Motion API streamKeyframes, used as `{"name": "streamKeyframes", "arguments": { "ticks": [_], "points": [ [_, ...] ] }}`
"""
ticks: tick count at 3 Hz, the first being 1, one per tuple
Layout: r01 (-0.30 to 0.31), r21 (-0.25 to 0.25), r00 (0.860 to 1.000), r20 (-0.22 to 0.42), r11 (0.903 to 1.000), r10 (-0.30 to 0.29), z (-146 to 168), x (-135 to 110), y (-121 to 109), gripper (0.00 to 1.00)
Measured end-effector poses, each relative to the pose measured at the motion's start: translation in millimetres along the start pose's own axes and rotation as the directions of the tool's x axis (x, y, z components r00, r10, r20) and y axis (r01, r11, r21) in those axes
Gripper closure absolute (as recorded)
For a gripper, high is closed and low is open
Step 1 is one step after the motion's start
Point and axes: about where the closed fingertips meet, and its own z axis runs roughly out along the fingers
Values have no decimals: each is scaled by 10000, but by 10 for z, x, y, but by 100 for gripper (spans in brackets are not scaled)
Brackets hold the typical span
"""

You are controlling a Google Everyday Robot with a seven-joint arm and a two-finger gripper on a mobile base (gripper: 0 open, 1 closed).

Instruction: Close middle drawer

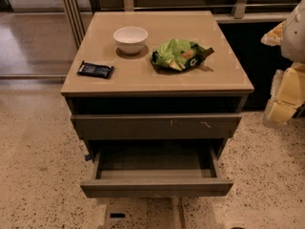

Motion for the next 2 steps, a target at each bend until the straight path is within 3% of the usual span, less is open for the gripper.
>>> {"name": "streamKeyframes", "arguments": {
  "ticks": [1,2],
  "points": [
    [0,0,10000,0,10000,0,0,0,0,0],
    [-1,-1,10000,1,10000,1,1,0,0,19]
  ]
}}
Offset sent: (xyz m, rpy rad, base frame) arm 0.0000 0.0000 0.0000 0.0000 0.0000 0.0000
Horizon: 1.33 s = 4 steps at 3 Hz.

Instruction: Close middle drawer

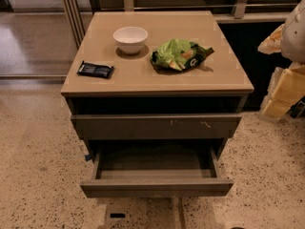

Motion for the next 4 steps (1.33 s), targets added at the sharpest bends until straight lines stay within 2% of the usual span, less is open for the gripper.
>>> {"name": "streamKeyframes", "arguments": {
  "ticks": [1,2,3,4],
  "points": [
    [-246,-621,9981,556,9978,281,552,133,218,50],
    [-506,-1706,9818,1721,9840,803,1389,250,567,73],
    [-471,-3177,9593,2500,9470,1315,2190,262,965,96],
    [-480,-3304,9596,2468,9426,1354,2240,272,984,100]
  ]
}}
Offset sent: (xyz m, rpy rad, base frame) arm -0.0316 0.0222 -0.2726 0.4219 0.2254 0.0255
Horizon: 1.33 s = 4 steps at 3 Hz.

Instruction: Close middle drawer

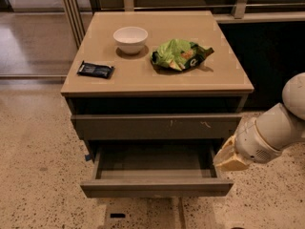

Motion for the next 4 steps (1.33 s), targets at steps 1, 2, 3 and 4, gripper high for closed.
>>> {"name": "streamKeyframes", "arguments": {
  "ticks": [1,2,3,4],
  "points": [
    [1,0,10000,0,10000,-1,1,0,0,100],
    [391,126,9992,32,9992,-391,348,193,-57,100],
    [717,-85,9971,250,9974,-715,1186,634,-132,100],
    [433,-770,9977,545,9961,-392,1992,1026,-177,100]
  ]
}}
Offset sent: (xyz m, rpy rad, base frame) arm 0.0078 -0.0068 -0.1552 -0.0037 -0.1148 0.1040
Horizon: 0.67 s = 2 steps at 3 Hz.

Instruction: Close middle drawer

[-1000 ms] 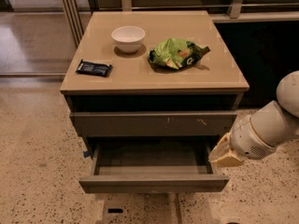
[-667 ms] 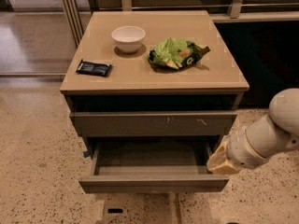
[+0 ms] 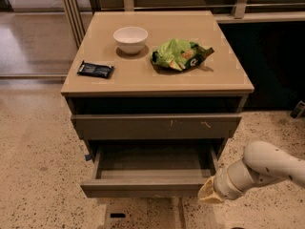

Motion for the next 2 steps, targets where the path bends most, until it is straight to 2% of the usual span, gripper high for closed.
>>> {"name": "streamKeyframes", "arguments": {
  "ticks": [1,2],
  "points": [
    [-432,-1020,9977,477,9939,482,750,366,19,100],
    [-420,-1026,9978,472,9938,470,756,368,20,100]
  ]
}}
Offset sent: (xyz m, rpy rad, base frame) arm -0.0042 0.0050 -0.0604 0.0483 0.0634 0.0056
